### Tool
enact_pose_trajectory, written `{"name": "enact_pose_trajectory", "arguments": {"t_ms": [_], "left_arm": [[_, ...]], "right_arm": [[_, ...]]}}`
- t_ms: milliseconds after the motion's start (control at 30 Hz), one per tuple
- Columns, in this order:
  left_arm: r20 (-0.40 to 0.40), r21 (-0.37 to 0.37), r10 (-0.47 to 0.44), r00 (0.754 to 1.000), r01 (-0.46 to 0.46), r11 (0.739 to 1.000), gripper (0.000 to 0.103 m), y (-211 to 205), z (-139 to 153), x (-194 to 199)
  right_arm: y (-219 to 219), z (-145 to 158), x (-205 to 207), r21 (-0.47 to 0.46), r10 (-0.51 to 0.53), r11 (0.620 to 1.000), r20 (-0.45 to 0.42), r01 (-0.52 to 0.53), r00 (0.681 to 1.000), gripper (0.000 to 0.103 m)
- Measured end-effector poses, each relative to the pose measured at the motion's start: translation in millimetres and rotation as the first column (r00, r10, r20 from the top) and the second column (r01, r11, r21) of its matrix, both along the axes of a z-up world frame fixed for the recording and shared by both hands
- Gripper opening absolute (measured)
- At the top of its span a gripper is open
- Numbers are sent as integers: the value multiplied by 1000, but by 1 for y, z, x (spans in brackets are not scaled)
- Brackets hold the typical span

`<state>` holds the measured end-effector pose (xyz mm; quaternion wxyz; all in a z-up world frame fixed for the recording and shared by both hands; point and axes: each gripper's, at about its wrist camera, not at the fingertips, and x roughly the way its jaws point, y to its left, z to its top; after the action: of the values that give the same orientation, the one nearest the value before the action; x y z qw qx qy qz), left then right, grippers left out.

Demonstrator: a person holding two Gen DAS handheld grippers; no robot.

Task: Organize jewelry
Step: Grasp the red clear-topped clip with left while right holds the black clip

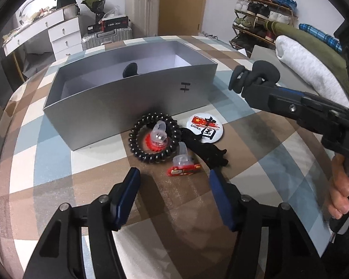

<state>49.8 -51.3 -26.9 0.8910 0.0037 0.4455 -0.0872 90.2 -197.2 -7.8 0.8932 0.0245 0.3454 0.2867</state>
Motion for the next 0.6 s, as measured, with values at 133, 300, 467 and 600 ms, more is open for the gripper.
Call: {"name": "enact_pose_trajectory", "arguments": {"t_ms": [133,300,467,600], "left_arm": [[13,44,30,999,-30,999,42,-3,-1,3],[29,11,20,999,-20,1000,20,-1,2,-1],[81,-7,12,997,-12,1000,19,3,9,-10],[87,-18,17,996,-16,1000,19,7,11,-12]], "right_arm": [[-4,1,1,5,-7,1000,-3,7,1000,43],[-6,3,1,8,-12,1000,-3,12,1000,43],[-7,4,1,12,-14,1000,-3,14,1000,43],[-8,4,2,11,-15,1000,-3,15,1000,43]]}}
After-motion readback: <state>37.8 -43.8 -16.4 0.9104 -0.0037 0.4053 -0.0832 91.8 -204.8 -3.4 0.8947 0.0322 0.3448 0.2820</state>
